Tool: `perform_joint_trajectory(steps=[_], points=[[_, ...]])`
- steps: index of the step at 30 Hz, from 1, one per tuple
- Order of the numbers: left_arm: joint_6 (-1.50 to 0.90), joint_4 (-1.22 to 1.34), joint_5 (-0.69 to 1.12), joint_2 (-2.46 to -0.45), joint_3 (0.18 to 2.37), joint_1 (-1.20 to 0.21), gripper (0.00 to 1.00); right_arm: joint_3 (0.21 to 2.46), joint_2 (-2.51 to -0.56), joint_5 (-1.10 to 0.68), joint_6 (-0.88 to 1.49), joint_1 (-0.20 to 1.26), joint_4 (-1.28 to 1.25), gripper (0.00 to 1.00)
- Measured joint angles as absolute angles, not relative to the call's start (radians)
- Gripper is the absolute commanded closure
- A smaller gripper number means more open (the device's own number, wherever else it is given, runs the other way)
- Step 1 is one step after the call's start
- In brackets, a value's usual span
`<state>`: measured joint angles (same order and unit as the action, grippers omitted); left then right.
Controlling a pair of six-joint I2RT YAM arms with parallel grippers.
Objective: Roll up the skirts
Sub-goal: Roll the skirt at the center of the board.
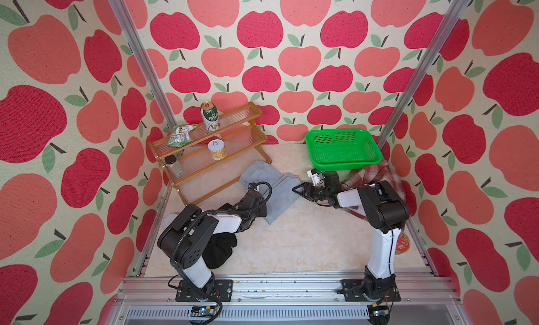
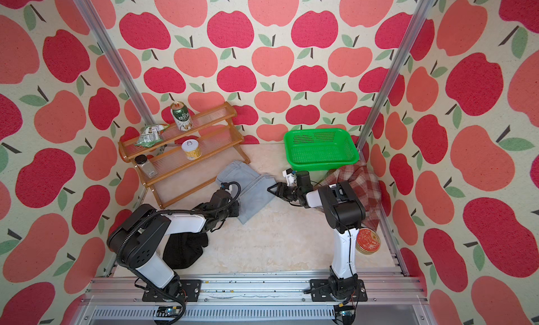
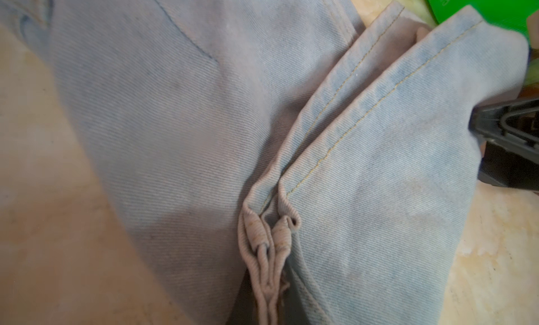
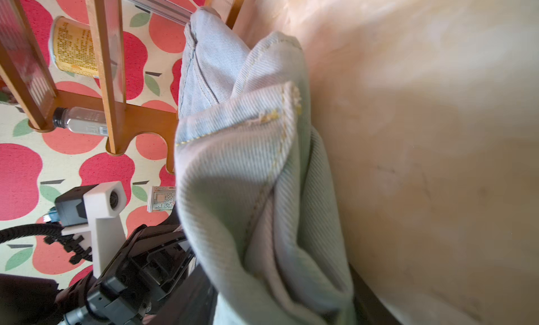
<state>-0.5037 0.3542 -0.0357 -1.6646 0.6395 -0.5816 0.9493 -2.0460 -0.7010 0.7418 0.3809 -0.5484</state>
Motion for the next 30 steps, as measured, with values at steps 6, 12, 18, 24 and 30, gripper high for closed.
perform_joint_trajectory(steps=[6,12,18,24,30], points=[[-0.467,0.320,-0.043,-1.660,0.645,-0.576,0.55,0.952,-2.057,-0.688,0.778,0.387,-0.535,0.90],[-0.300,0.253,-0.199,-1.514,0.641,-0.643,0.40,0.947,-1.974,-0.671,0.767,0.392,-0.435,0.90],[0.028,0.420,-0.336,-1.362,0.609,-0.798,0.29,0.889,-1.836,-0.635,0.731,0.390,-0.310,0.91],[0.414,0.613,-0.400,-1.486,0.583,-1.068,0.28,0.844,-1.769,-0.610,0.705,0.374,-0.200,0.93],[0.549,0.634,-0.439,-1.681,0.647,-1.161,0.27,0.844,-1.736,-0.602,0.682,0.356,-0.139,0.94]])
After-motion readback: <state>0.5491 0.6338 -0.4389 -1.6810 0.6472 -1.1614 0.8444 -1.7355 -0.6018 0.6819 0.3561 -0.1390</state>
